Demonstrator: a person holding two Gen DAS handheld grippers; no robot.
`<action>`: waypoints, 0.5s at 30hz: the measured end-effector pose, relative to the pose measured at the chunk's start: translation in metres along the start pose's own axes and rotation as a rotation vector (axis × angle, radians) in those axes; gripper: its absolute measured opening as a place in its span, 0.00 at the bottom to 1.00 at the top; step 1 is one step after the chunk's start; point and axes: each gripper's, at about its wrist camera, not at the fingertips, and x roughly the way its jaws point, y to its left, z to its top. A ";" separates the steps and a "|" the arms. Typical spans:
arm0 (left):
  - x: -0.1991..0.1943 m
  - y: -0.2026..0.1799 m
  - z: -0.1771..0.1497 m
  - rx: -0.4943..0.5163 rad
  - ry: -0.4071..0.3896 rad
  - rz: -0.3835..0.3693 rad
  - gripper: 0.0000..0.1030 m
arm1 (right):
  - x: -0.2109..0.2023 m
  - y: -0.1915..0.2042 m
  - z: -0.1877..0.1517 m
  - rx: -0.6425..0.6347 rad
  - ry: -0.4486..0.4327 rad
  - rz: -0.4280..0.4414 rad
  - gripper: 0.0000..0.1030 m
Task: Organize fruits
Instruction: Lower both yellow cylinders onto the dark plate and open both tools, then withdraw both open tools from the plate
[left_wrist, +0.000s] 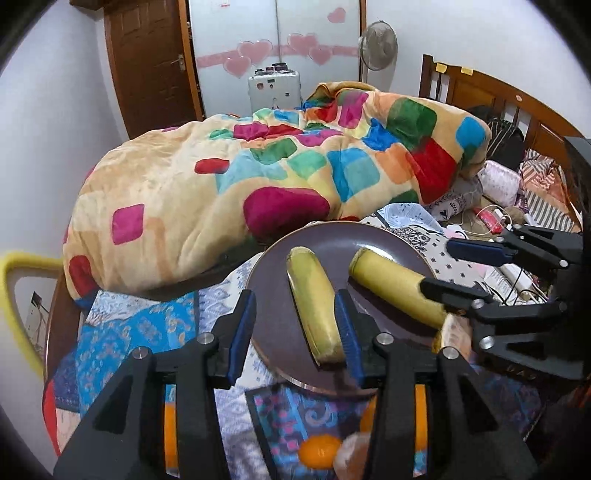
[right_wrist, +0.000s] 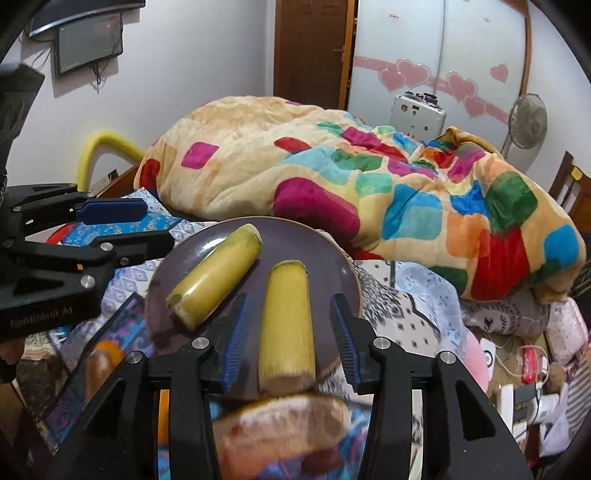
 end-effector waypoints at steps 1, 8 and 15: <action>-0.005 0.001 -0.003 -0.002 -0.001 0.001 0.45 | -0.005 0.000 -0.003 0.005 -0.002 0.000 0.41; -0.031 0.013 -0.032 -0.033 -0.003 0.011 0.55 | -0.024 0.000 -0.029 0.042 0.004 -0.011 0.48; -0.040 0.033 -0.075 -0.085 0.058 0.026 0.55 | -0.023 0.006 -0.060 0.069 0.049 -0.004 0.49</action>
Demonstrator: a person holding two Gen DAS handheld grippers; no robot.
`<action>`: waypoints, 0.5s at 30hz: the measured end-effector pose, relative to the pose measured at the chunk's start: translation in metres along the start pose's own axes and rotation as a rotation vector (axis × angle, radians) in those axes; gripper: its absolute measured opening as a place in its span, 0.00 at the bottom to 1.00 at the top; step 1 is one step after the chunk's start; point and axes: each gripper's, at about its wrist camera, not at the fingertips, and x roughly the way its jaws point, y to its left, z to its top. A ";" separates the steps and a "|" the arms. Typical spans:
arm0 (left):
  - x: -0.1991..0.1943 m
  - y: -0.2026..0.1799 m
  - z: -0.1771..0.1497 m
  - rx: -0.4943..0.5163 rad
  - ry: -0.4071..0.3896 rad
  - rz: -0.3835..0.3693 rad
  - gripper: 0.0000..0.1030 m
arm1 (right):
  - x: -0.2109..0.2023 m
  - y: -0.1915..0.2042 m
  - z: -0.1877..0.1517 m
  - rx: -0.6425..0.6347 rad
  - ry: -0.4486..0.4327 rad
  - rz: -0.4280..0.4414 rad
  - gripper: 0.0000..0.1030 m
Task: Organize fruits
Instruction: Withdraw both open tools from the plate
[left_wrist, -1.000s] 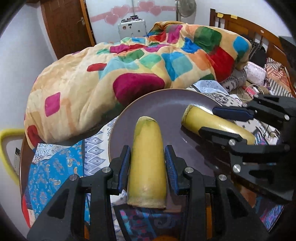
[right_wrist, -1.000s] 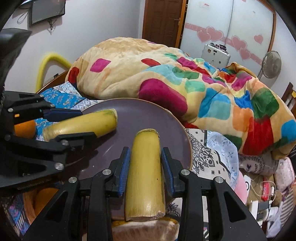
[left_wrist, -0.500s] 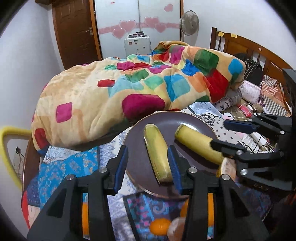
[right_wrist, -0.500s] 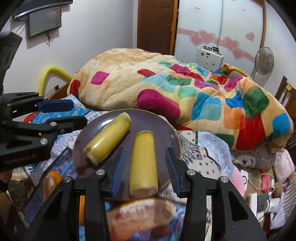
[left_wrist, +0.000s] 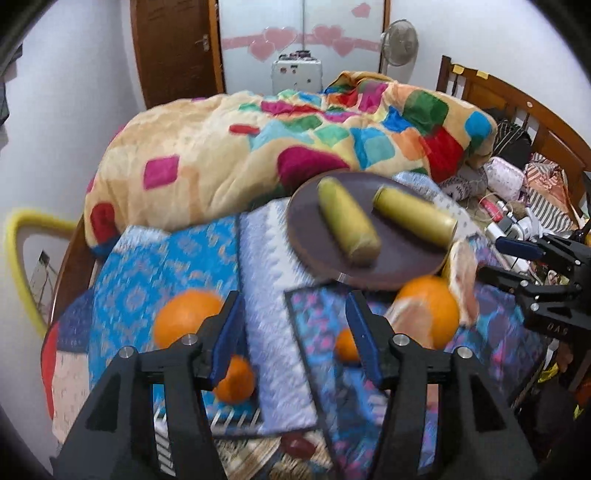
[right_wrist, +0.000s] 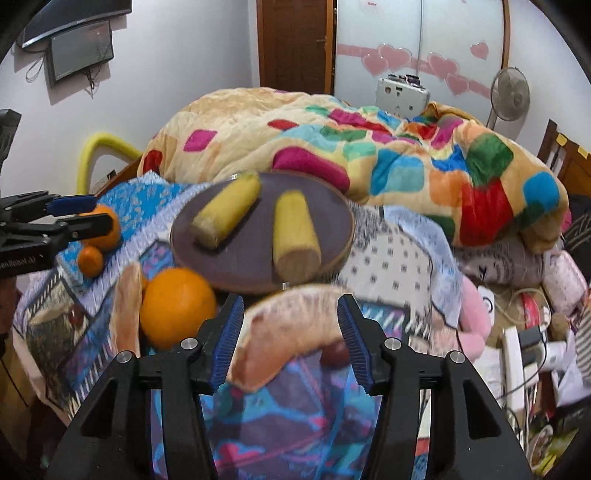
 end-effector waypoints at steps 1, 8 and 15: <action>0.000 0.002 -0.007 -0.002 0.006 0.003 0.55 | 0.001 0.002 -0.005 0.000 0.006 0.000 0.49; 0.002 0.016 -0.048 -0.020 0.052 0.017 0.55 | 0.015 0.014 -0.025 -0.020 0.052 0.003 0.58; -0.003 0.016 -0.065 0.005 0.059 0.022 0.55 | 0.030 0.017 -0.023 0.018 0.073 0.007 0.63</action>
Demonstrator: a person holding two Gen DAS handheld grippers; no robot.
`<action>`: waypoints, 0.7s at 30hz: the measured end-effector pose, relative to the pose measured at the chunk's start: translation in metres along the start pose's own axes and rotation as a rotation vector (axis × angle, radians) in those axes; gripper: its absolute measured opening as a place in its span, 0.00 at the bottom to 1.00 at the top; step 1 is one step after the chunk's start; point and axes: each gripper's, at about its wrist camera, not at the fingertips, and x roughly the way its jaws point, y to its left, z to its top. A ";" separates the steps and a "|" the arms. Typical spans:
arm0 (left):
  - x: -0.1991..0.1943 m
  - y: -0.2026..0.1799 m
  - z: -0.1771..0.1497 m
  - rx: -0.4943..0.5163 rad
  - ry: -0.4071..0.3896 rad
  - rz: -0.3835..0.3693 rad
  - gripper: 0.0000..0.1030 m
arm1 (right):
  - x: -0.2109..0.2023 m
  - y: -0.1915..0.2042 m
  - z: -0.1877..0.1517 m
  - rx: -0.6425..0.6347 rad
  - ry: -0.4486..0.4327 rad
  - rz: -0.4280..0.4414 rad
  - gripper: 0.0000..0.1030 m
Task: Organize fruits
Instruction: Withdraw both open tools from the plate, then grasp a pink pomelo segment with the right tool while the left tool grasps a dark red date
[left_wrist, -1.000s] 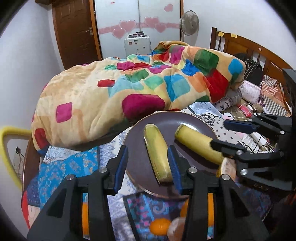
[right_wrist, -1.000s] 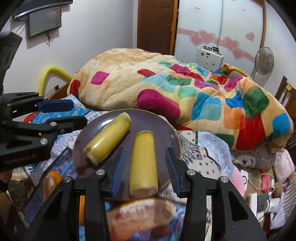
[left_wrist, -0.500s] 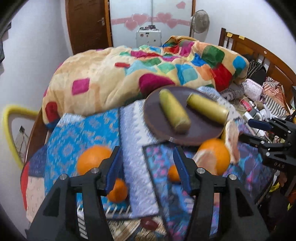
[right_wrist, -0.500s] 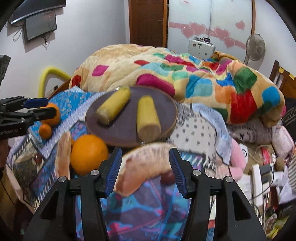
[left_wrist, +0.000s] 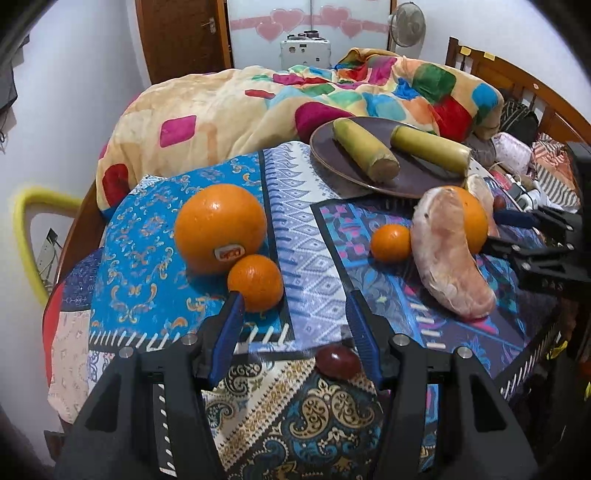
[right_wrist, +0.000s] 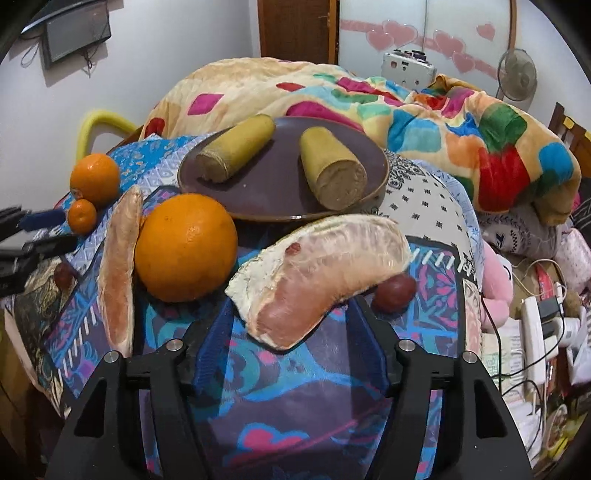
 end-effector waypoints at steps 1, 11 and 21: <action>0.000 -0.001 -0.001 0.001 0.001 -0.003 0.55 | 0.001 0.000 0.001 0.009 -0.001 -0.001 0.63; -0.009 -0.004 -0.018 0.003 0.007 -0.031 0.55 | -0.014 -0.002 -0.015 -0.004 0.001 0.039 0.37; -0.014 -0.010 -0.039 -0.012 0.029 -0.052 0.55 | -0.041 -0.011 -0.042 -0.018 0.033 0.039 0.13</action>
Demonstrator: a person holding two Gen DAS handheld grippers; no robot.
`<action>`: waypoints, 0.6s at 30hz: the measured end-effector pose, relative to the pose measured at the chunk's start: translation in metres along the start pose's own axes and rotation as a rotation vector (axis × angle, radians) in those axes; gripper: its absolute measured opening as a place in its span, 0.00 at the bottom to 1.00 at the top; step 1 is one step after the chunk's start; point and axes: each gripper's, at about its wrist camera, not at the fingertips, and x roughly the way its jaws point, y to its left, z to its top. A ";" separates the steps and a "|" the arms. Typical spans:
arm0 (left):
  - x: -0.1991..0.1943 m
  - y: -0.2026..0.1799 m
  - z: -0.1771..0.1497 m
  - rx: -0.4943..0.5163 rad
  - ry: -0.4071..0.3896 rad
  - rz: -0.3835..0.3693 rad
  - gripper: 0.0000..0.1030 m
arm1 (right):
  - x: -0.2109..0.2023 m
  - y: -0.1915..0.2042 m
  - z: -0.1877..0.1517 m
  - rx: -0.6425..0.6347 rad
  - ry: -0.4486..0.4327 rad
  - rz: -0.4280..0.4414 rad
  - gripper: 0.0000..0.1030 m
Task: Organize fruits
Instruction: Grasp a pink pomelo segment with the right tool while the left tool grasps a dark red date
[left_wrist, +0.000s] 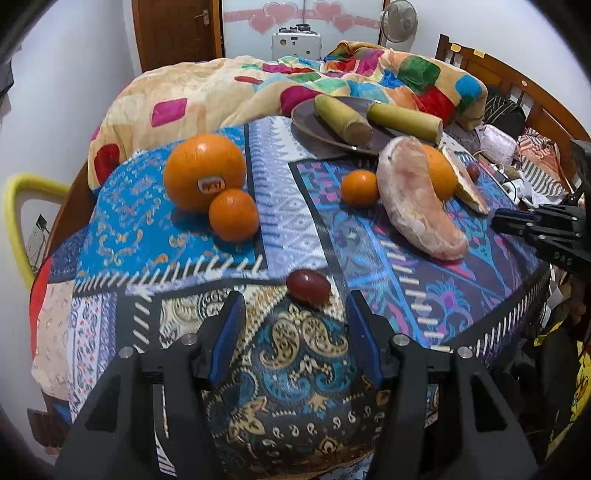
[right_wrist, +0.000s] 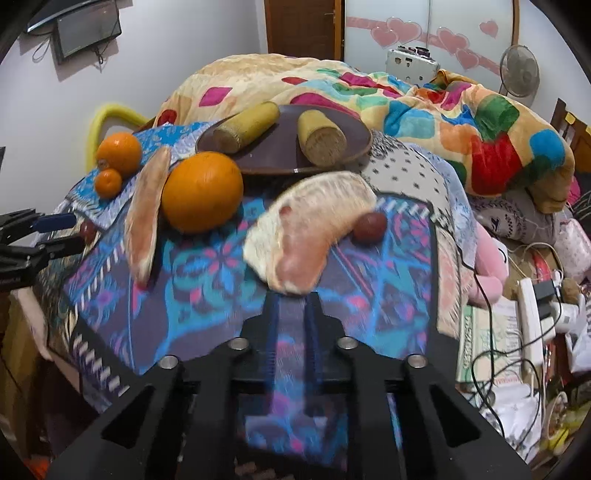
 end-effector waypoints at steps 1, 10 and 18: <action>0.001 -0.001 -0.002 0.002 0.002 0.001 0.55 | -0.002 -0.001 0.000 0.007 0.005 0.006 0.13; 0.001 -0.002 -0.004 -0.003 -0.023 0.000 0.48 | -0.006 0.003 0.016 0.061 -0.077 -0.002 0.59; 0.007 0.000 0.003 -0.001 -0.048 -0.013 0.36 | 0.033 0.005 0.034 0.079 -0.041 -0.026 0.60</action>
